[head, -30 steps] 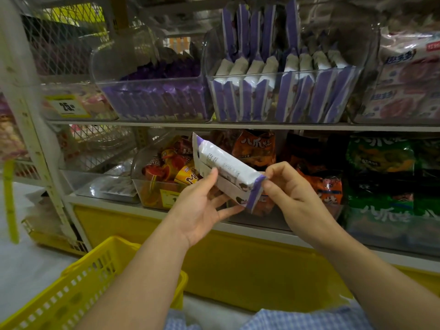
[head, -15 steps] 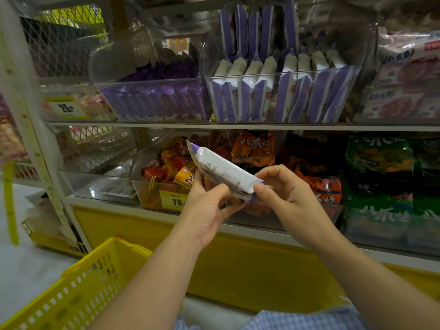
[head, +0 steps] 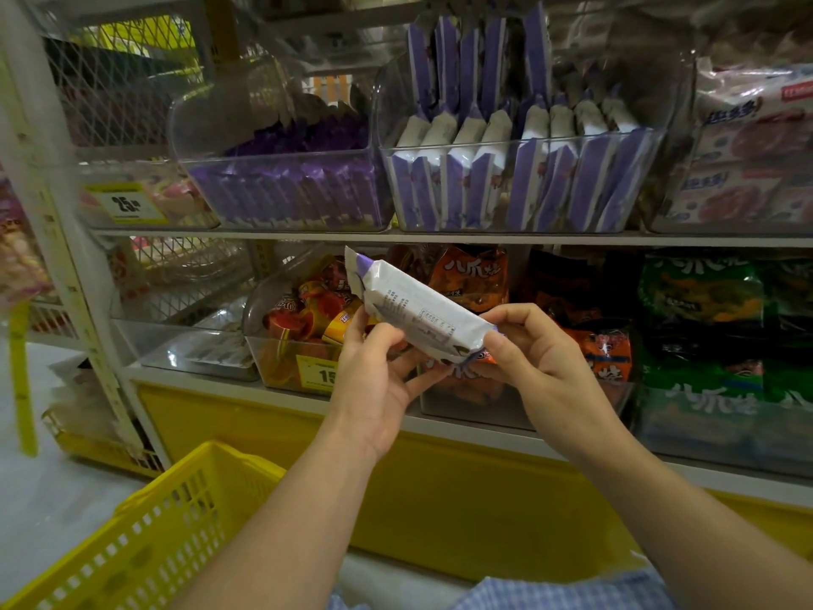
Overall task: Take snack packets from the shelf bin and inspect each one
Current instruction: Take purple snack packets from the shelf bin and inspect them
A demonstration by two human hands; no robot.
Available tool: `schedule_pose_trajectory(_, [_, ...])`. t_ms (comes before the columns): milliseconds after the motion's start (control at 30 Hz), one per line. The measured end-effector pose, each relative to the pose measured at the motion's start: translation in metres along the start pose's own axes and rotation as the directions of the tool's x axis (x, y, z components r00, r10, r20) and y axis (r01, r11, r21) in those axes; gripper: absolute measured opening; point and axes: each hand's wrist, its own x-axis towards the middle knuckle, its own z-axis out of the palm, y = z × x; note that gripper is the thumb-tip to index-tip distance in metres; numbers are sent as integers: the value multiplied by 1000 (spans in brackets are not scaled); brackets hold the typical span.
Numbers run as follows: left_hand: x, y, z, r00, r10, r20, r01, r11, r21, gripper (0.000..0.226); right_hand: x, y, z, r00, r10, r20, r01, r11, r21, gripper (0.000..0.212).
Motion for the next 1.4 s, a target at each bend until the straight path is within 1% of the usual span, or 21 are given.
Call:
schedule_pose_trajectory(100, [-1, 2, 0, 999, -16, -38, 14, 999, -38, 33, -1, 1, 3, 999, -44, 6, 44, 998, -37, 16])
schedule_pose_trajectory(167, [-1, 3, 0, 997, -39, -59, 36, 998, -57, 34, -2, 1, 6, 998, -64, 14, 64, 997, -50, 18])
schedule_pose_trajectory(267, [-3, 6, 0, 998, -46, -48, 43, 997, -61, 36, -3, -2, 7, 997, -72, 11, 73, 995, -68, 19])
schedule_pose_trajectory(333, [-5, 9, 3, 1000, -26, -16, 25, 999, -24, 34, -4, -4, 7, 998, -67, -13, 66, 996, -53, 16])
schedule_pose_trajectory(400, [-5, 14, 8, 998, 21, 54, -28, 993, 119, 34, -1, -10, 5, 997, -49, -61, 51, 998, 30, 11])
schedule_pose_trajectory(433, [-6, 17, 11, 993, 46, 112, -70, 971, 228, 37, 1, -15, 4, 995, -36, -89, 44, 995, 90, 10])
schedule_pose_trajectory(500, [-5, 26, 20, 968, 58, 245, -157, 899, 410, 60, 8, -29, 2, 991, -17, -132, 45, 978, 205, 13])
schedule_pose_trajectory(567, [-1, 40, 31, 942, 67, 330, -229, 846, 482, 82, 15, -45, 0, 990, -20, -141, 57, 962, 266, 21])
schedule_pose_trajectory(600, [1, 48, 38, 932, 88, 352, -267, 824, 499, 87, 19, -53, -2, 990, -28, -139, 65, 961, 269, 24])
schedule_pose_trajectory(633, [2, 57, 46, 922, 116, 370, -308, 800, 515, 87, 23, -61, -3, 990, -39, -136, 75, 962, 264, 27])
schedule_pose_trajectory(700, [6, 77, 61, 900, 185, 394, -393, 735, 552, 77, 34, -76, -9, 990, -61, -125, 87, 974, 211, 29])
schedule_pose_trajectory(733, [9, 88, 68, 889, 218, 402, -429, 702, 568, 69, 40, -83, -12, 991, -68, -113, 84, 986, 144, 31])
schedule_pose_trajectory(800, [19, 111, 83, 865, 280, 417, -491, 643, 587, 58, 53, -98, -21, 995, -76, -66, 70, 993, -100, 38])
schedule_pose_trajectory(867, [33, 134, 96, 855, 329, 400, -518, 573, 636, 42, 66, -112, -31, 997, -76, 10, 74, 919, -387, 43])
schedule_pose_trajectory(900, [40, 145, 102, 859, 340, 382, -511, 532, 675, 33, 73, -118, -36, 996, -71, 50, 87, 868, -490, 43])
schedule_pose_trajectory(967, [51, 160, 114, 870, 339, 359, -487, 475, 733, 22, 85, -129, -44, 991, -59, 121, 121, 787, -605, 41])
schedule_pose_trajectory(1067, [69, 169, 129, 890, 309, 336, -444, 416, 794, 18, 107, -141, -54, 983, -60, 175, 171, 654, -737, 34])
schedule_pose_trajectory(1133, [80, 171, 139, 908, 288, 304, -394, 344, 852, 12, 122, -146, -62, 983, -49, 175, 174, 543, -821, 29])
schedule_pose_trajectory(1267, [97, 175, 159, 906, 300, 300, -374, 232, 898, 7, 149, -147, -74, 976, 20, 217, 198, 334, -921, 23])
schedule_pose_trajectory(1333, [104, 175, 169, 903, 291, 316, -373, 164, 913, 9, 160, -149, -76, 960, 83, 266, 236, 261, -936, 23])
schedule_pose_trajectory(1400, [110, 174, 178, 906, 281, 315, -360, 125, 925, 7, 170, -154, -78, 936, 158, 316, 275, 233, -933, 23])
